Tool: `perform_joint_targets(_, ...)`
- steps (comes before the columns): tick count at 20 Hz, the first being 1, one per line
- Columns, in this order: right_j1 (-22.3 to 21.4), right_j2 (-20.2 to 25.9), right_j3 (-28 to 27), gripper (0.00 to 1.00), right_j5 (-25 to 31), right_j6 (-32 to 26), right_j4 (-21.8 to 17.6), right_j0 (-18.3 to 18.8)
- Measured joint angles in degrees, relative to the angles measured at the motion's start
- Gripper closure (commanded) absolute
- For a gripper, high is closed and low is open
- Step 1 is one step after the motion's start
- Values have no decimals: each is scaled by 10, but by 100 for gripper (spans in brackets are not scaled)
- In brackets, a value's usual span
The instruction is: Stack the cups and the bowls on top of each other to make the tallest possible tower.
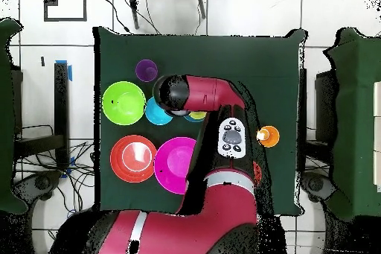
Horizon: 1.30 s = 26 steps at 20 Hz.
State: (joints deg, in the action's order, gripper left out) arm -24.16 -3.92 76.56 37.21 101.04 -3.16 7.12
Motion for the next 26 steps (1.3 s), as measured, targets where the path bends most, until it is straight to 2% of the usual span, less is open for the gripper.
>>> perform_joint_targets(10,-42,0,21,0,-2,0,15,4)
perform_joint_targets(11,-62,0,28,0,16,0,18,10)
perform_joint_targets(14,-82,0,33,0,44,0,21,18)
perform_joint_targets(17,-128,-1,43,0,106,0,28,37)
perform_joint_targets(18,-134,-1,45,0,108,0,28,38)
perform_joint_targets(20,-142,-3,48,0,102,0,28,39)
perform_joint_targets(22,-145,-7,50,0,72,1,28,36)
perform_joint_targets(23,-141,-16,50,0,34,6,28,25)
perform_joint_targets(26,-128,-24,49,0,5,14,28,6)
